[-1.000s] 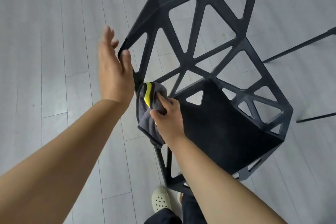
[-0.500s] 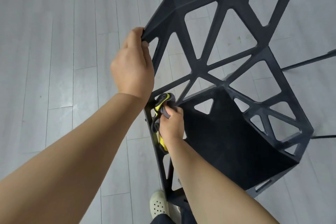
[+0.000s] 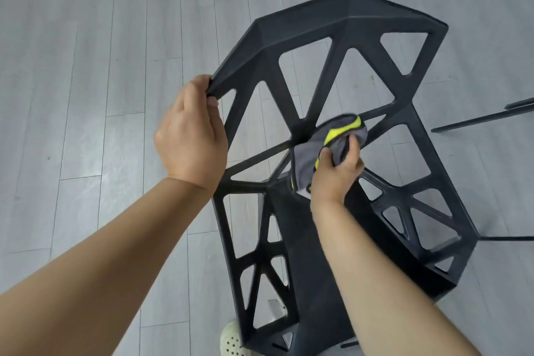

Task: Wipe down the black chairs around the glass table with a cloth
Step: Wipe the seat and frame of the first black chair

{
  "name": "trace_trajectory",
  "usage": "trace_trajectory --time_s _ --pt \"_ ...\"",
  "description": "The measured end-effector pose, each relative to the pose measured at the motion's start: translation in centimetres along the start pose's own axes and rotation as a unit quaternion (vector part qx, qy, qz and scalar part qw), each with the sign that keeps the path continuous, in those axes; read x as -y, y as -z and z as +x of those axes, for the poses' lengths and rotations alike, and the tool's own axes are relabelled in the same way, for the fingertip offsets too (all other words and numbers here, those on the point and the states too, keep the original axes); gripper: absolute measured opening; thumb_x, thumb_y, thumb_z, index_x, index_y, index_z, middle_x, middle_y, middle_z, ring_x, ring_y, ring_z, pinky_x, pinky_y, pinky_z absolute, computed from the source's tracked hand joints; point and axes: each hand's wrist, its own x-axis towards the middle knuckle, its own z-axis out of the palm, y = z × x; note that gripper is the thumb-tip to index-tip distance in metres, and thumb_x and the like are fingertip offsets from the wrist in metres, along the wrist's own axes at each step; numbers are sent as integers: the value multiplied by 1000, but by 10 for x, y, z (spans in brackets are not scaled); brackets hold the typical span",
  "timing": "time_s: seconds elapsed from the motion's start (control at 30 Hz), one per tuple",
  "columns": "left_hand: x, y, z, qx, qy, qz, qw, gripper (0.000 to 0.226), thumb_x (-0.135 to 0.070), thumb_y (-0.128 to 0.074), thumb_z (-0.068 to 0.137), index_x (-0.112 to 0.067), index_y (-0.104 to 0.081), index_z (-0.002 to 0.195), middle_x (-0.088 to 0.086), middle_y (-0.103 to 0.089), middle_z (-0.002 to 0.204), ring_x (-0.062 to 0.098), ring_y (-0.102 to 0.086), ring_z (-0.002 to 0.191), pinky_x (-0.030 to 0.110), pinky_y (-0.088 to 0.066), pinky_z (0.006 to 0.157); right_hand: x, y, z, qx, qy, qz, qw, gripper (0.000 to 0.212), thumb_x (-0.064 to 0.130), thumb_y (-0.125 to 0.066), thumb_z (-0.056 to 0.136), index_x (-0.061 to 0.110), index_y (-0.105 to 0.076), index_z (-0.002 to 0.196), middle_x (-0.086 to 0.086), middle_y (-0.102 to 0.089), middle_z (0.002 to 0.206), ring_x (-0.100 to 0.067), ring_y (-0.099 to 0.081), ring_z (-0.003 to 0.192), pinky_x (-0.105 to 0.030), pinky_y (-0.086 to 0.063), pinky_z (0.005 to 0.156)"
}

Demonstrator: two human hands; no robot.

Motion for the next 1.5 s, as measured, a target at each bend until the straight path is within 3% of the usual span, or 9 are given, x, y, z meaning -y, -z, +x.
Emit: trace_trajectory --time_s 0.2,0.3,0.43,0.53,0.63,0.83,1.03,1.27,1.5 --pt "2 -2 1 -6 -8 -3 1000 32 -13 -34 93 -8 -56 116 2 -66 94 26 -57 76 28 -27 60 11 -34 -9 64 -35 3 997 42 1 -60 85 23 -51 121 -3 -31 125 -18 -48 103 -36 -47 97" --pt "3 -3 2 -6 -16 -2 1000 35 -15 -32 92 -7 -56 115 3 -67 94 28 -57 75 28 -27 58 1 -50 -61 124 11 -48 991 33 1 -61 82 19 -56 109 -6 -34 130 -22 -49 109 -30 -45 97" --pt "4 -5 1 -11 -14 9 1000 33 -13 -34 91 -6 -56 115 5 -67 93 30 -57 74 29 -25 57 -12 -58 -121 167 164 -85 969 20 3 -61 78 14 -62 94 -9 -42 126 -27 -51 109 -20 -44 85" --pt "2 -4 0 -8 -19 13 1000 32 -13 -34 92 -6 -55 115 5 -67 94 30 -57 76 29 -26 57 -13 -52 -111 191 217 -114 950 24 5 -65 74 21 -59 92 -6 -44 122 -25 -54 103 -26 -51 78" --pt "1 -2 0 -7 -22 20 1000 31 -12 -34 93 -6 -55 116 6 -67 94 31 -56 73 29 -27 57 -7 -43 -80 212 217 -139 943 17 9 -64 81 19 -59 94 -4 -41 118 -18 -53 96 -17 -47 75" --pt "-3 0 0 1 -13 24 1000 29 -10 -36 95 -6 -54 116 7 -66 93 32 -56 72 30 -30 57 7 -15 3 147 188 -190 952 28 -4 -62 80 22 -53 80 1 -36 109 -19 -54 89 -19 -47 78" --pt "-6 3 1 8 -16 29 999 29 -10 -35 92 -4 -55 112 10 -64 87 33 -54 65 30 -28 54 77 -7 27 92 324 -117 934 24 -9 -68 74 10 -61 87 -1 -39 110 -10 -51 92 -2 -40 81" --pt "-10 8 1 32 -1 28 999 25 -7 -38 94 -4 -55 113 12 -65 92 36 -56 68 33 -32 55 182 10 38 -24 496 -1 868 22 -14 -63 71 3 -65 85 -15 -42 108 7 -43 98 -11 -42 83" --pt "-9 6 4 34 -3 13 999 29 -13 -34 93 -4 -55 111 13 -65 90 37 -57 67 32 -36 54 140 -25 4 84 439 -92 890 32 -5 -63 69 13 -69 95 -16 -44 122 -34 -52 112 -40 -51 87"
